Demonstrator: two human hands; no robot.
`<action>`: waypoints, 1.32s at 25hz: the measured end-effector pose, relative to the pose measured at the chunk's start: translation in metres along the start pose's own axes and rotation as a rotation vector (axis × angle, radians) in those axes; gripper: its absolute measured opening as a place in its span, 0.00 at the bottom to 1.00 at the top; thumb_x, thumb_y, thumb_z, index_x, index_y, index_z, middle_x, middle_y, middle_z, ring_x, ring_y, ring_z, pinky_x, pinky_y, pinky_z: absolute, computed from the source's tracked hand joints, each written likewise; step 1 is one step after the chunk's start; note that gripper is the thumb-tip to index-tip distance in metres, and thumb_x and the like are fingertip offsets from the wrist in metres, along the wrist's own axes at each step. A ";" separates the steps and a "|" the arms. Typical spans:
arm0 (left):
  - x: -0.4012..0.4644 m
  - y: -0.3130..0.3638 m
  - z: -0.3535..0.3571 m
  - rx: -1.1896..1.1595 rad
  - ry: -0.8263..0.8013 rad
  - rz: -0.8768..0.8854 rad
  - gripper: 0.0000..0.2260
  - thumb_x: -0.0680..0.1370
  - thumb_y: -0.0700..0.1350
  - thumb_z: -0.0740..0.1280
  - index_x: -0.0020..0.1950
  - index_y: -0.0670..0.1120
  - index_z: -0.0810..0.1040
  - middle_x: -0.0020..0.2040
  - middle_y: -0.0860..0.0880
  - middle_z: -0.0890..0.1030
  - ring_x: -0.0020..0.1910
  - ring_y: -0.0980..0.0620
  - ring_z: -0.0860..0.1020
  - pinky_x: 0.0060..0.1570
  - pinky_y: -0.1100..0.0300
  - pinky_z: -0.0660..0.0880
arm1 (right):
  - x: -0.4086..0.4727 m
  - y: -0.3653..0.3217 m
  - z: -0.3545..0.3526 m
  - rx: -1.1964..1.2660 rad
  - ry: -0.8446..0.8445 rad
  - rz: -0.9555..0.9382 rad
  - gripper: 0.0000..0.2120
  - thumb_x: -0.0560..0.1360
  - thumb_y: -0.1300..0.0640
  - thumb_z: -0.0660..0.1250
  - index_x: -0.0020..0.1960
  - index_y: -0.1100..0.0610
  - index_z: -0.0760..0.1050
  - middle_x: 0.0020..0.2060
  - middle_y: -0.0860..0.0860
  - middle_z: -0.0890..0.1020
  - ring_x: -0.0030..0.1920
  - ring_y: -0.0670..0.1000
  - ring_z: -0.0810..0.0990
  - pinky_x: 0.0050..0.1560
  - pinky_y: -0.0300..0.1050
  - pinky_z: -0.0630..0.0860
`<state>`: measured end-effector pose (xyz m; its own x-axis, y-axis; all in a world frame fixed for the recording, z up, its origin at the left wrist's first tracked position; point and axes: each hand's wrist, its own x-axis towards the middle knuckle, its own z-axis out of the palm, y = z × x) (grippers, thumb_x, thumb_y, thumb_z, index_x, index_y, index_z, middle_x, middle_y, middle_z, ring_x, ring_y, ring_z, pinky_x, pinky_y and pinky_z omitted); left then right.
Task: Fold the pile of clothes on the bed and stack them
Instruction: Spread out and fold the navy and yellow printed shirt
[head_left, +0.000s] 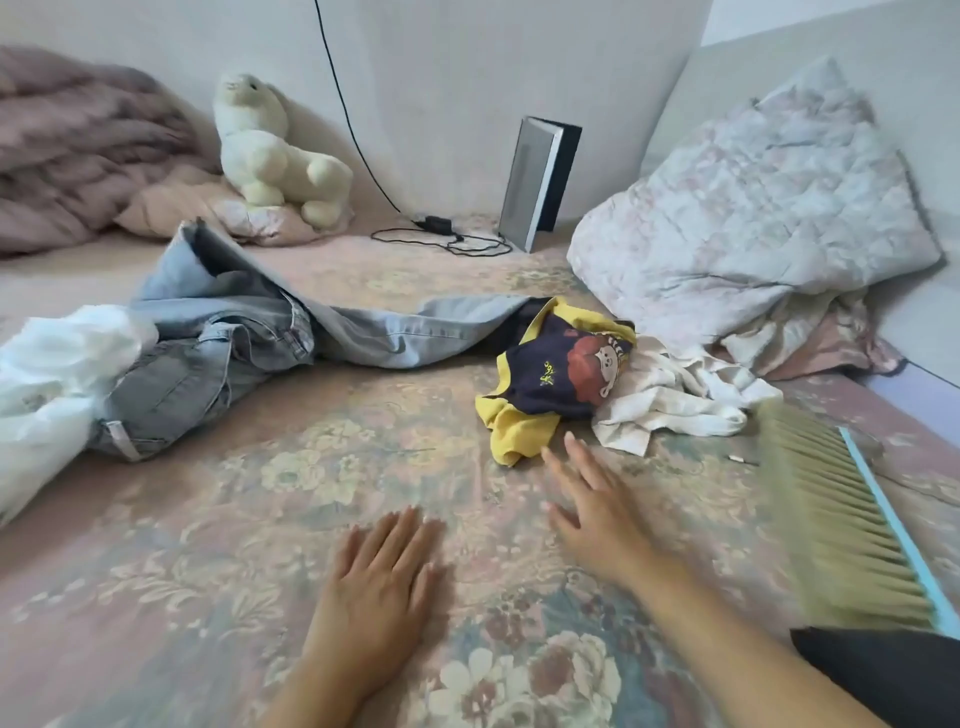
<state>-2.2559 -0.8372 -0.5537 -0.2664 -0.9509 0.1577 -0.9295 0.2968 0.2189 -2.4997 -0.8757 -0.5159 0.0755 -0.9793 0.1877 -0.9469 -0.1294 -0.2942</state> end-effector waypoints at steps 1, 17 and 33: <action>0.003 -0.003 0.008 0.026 0.049 0.054 0.29 0.82 0.57 0.40 0.65 0.51 0.78 0.64 0.49 0.77 0.61 0.47 0.78 0.62 0.49 0.60 | 0.023 -0.004 0.012 0.027 0.091 -0.020 0.28 0.80 0.47 0.58 0.77 0.43 0.50 0.77 0.50 0.42 0.77 0.50 0.42 0.73 0.44 0.43; 0.020 -0.009 0.029 0.117 0.338 0.112 0.22 0.79 0.54 0.52 0.58 0.46 0.82 0.57 0.45 0.82 0.57 0.45 0.80 0.57 0.40 0.74 | 0.051 0.001 0.065 0.152 0.434 -0.159 0.06 0.65 0.66 0.70 0.41 0.60 0.82 0.41 0.55 0.85 0.45 0.56 0.82 0.49 0.49 0.75; -0.152 0.013 -0.036 0.079 0.355 0.436 0.26 0.75 0.59 0.59 0.69 0.48 0.68 0.66 0.42 0.75 0.64 0.45 0.71 0.63 0.52 0.67 | -0.248 -0.033 -0.044 0.341 -0.111 -0.160 0.05 0.71 0.50 0.65 0.46 0.47 0.73 0.37 0.44 0.78 0.39 0.44 0.75 0.39 0.41 0.70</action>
<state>-2.2184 -0.6852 -0.5398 -0.5402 -0.6498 0.5347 -0.7727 0.6347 -0.0094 -2.5005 -0.6216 -0.5114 0.2651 -0.9509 0.1596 -0.7636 -0.3082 -0.5675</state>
